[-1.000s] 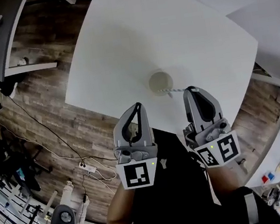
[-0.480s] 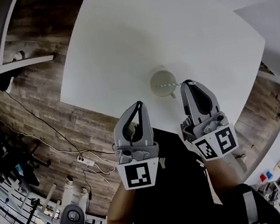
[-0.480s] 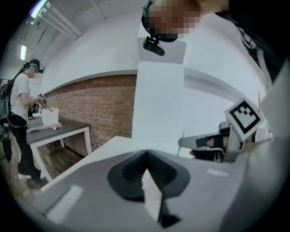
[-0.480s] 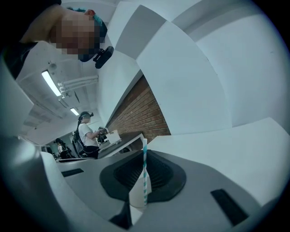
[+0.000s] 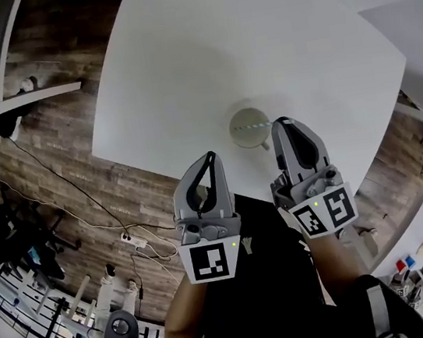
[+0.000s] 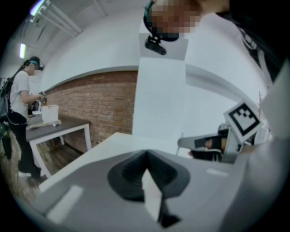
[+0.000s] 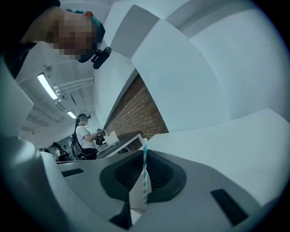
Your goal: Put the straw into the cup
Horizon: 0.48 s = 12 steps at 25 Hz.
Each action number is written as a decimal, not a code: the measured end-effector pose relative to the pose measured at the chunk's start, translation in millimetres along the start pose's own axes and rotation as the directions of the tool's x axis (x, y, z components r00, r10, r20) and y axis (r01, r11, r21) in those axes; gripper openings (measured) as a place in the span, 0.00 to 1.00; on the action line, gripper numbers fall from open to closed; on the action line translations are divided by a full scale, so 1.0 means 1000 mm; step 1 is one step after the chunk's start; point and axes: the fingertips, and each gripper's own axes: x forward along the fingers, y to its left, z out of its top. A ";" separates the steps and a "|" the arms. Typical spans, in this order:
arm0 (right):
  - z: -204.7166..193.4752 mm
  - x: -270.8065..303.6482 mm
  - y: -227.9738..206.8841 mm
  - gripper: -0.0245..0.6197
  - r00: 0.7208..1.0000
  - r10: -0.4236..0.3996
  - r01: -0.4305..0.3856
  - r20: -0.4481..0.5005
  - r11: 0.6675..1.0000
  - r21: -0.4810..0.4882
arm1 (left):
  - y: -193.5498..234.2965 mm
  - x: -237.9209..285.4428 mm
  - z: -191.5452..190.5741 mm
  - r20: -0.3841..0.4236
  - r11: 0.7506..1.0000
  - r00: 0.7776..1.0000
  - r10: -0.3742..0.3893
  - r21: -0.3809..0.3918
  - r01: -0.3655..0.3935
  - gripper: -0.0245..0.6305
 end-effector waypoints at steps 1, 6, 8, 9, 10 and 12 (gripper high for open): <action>0.000 0.001 -0.001 0.07 1.000 -0.003 0.003 0.001 1.000 0.007 | 0.001 0.000 -0.001 -0.004 1.000 1.000 0.001 -0.004 -0.001 0.04; -0.001 0.004 -0.010 0.07 1.000 -0.019 0.019 -0.001 0.999 0.033 | 0.001 0.004 -0.006 -0.021 1.000 1.000 -0.003 -0.005 0.003 0.04; -0.001 0.004 -0.013 0.07 1.000 -0.022 0.022 -0.001 0.999 0.037 | 0.000 0.005 -0.008 -0.033 1.000 0.999 -0.009 0.001 0.009 0.04; -0.001 0.004 -0.014 0.07 1.000 -0.022 0.022 0.001 0.999 0.040 | -0.001 0.005 -0.009 -0.037 1.000 0.999 -0.011 0.003 0.011 0.04; -0.002 0.005 -0.015 0.07 1.000 -0.022 0.022 0.002 0.999 0.043 | -0.001 0.006 -0.009 -0.036 1.000 0.999 -0.010 0.002 0.010 0.04; -0.003 0.007 -0.015 0.07 1.000 -0.021 0.021 0.001 0.998 0.051 | 0.000 0.007 -0.008 -0.024 1.000 1.000 -0.004 -0.009 0.003 0.04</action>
